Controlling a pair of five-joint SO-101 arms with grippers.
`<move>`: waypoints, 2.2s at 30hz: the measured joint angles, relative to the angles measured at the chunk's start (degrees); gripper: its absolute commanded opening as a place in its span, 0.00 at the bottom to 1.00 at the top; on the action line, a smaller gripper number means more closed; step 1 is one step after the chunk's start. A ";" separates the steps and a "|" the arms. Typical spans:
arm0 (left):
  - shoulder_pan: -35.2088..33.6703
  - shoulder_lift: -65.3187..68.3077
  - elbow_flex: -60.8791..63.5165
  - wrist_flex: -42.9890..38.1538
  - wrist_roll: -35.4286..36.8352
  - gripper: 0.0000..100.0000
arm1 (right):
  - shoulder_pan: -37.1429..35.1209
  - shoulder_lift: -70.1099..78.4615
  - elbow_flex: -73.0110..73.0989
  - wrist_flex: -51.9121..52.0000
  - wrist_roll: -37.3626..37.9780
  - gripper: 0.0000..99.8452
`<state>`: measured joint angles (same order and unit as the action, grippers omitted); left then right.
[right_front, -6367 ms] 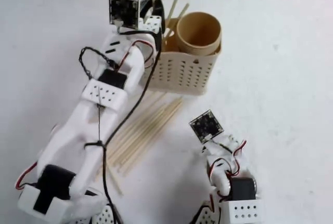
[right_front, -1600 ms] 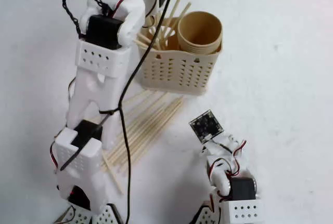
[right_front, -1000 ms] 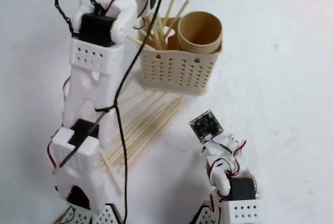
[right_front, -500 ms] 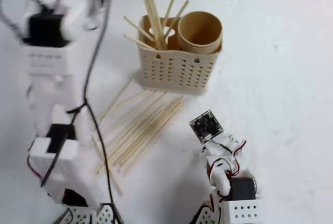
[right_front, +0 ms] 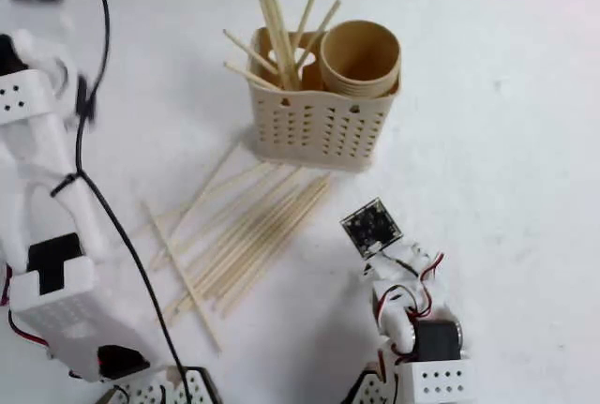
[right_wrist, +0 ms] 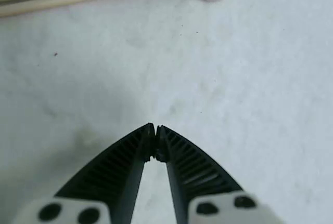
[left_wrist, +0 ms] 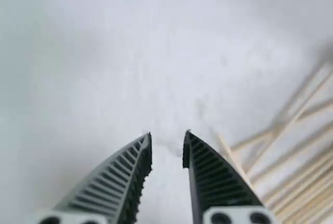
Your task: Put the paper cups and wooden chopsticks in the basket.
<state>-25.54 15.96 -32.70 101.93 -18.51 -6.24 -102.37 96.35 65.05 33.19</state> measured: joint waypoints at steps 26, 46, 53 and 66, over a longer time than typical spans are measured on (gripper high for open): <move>0.18 -7.56 49.93 -26.20 3.96 0.21 | 0.00 0.00 0.00 0.00 0.18 0.02; 11.87 -7.21 62.24 -38.24 11.69 0.20 | -0.09 0.00 0.00 2.02 7.74 0.02; 13.01 -6.24 61.45 -38.07 11.78 0.12 | -0.09 0.00 0.00 2.02 7.74 0.02; 17.58 -6.15 61.54 -39.38 11.69 0.02 | -0.09 0.00 0.00 2.02 7.74 0.02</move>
<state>-7.96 9.80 28.84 62.55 -6.81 -6.33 -102.37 96.35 67.08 40.92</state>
